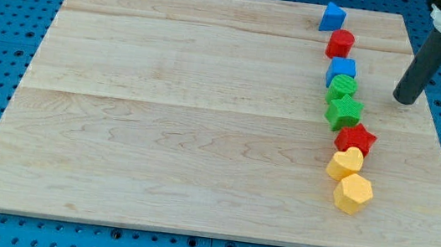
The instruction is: Slide the red circle to the blue triangle
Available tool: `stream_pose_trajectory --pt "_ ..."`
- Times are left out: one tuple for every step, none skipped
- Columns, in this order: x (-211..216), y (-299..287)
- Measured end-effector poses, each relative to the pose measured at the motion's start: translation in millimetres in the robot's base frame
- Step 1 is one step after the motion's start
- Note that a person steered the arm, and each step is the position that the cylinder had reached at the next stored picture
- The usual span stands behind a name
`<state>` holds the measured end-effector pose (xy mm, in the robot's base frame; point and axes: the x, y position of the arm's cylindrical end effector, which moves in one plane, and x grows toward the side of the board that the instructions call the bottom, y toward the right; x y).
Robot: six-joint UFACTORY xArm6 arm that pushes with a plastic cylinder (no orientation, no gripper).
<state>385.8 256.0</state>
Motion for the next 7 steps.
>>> stream_pose_trajectory --pt "0 0" --pt "0 8" --pt "0 8" --pt "-1 13" --pt "-6 14" --pt "-26 39" --pt "-92 33"
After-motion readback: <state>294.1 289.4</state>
